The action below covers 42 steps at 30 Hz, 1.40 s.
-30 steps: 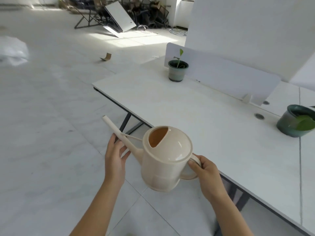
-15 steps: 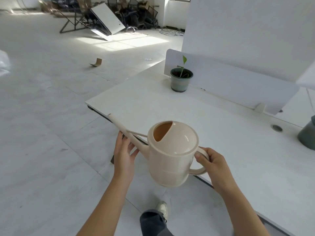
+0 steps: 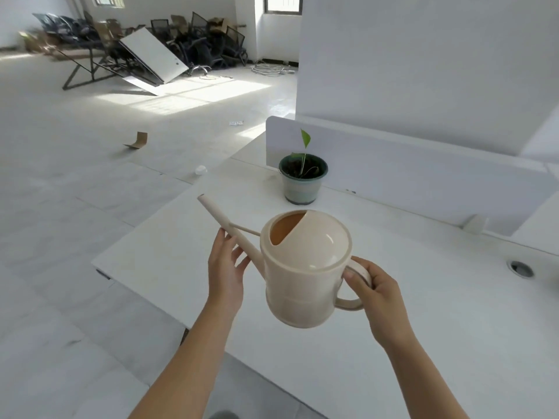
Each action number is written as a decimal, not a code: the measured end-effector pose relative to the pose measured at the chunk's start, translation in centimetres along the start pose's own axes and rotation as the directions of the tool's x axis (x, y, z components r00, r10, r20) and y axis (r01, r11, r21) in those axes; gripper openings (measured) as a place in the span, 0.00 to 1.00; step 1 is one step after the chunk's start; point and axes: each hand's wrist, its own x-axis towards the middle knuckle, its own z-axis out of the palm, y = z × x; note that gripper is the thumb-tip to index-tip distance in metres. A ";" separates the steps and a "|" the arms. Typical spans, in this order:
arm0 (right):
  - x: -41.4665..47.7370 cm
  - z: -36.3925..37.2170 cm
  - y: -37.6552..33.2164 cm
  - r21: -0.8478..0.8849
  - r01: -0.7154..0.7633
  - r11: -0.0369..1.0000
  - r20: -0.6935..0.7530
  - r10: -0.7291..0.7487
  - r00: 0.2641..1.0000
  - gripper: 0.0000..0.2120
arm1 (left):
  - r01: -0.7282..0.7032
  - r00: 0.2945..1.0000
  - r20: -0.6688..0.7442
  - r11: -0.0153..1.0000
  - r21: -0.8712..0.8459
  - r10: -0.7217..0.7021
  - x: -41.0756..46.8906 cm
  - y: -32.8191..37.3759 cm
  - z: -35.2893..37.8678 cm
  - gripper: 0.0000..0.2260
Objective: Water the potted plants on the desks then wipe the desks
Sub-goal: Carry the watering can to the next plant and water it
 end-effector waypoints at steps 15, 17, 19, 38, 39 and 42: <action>8.1 6.3 -3.3 -0.069 -0.106 0.992 -0.593 0.044 0.804 0.02 | 0.358 0.816 0.396 0.905 0.229 -0.422 18.9 -3.2 6.9 0.07; 9.0 7.6 -3.6 -0.096 -0.141 0.985 -0.642 0.047 0.765 0.04 | 0.402 0.780 0.410 0.880 0.251 -0.473 20.4 -3.4 7.3 0.05; 9.9 8.7 -4.0 -0.119 -0.170 0.978 -0.680 0.044 0.732 0.04 | 0.438 0.752 0.420 0.861 0.257 -0.508 21.4 -3.4 7.5 0.04; 15.5 11.2 -6.6 -0.333 -0.248 0.910 -0.673 -0.045 0.739 0.07 | 0.518 0.755 0.330 0.824 0.229 -0.566 24.7 -2.3 9.5 0.07; 15.4 11.0 -6.5 -0.337 -0.254 0.907 -0.673 -0.044 0.738 0.07 | 0.521 0.751 0.330 0.821 0.235 -0.572 24.6 -2.5 9.5 0.07; 14.9 10.5 -6.4 -0.361 -0.261 0.895 -0.682 -0.063 0.728 0.07 | 0.527 0.735 0.341 0.810 0.257 -0.586 24.0 -3.1 9.7 0.08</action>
